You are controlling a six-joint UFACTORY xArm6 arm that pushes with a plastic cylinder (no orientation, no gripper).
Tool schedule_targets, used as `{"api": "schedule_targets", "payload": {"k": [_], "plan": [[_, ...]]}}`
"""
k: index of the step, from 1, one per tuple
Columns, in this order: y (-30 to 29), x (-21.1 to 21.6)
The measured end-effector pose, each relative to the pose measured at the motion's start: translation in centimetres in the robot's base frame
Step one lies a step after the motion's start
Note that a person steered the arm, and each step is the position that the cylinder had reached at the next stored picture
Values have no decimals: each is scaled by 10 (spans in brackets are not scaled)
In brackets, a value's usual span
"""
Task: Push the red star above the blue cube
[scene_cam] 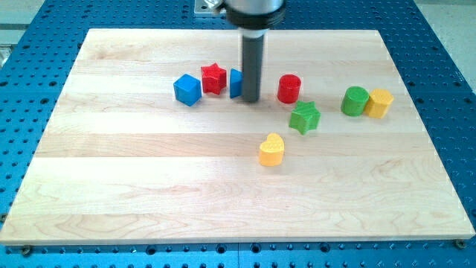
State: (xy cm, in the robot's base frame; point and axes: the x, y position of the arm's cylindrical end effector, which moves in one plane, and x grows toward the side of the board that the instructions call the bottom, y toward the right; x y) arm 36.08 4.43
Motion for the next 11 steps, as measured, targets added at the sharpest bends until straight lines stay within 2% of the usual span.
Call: {"api": "schedule_targets", "payload": {"k": [1, 2, 3, 4, 6, 8, 9, 10, 11], "plan": [[14, -11], [8, 30], [-19, 49], [-60, 44], [-39, -20], [-68, -17], [-64, 7], [-89, 15], [-94, 10]]}}
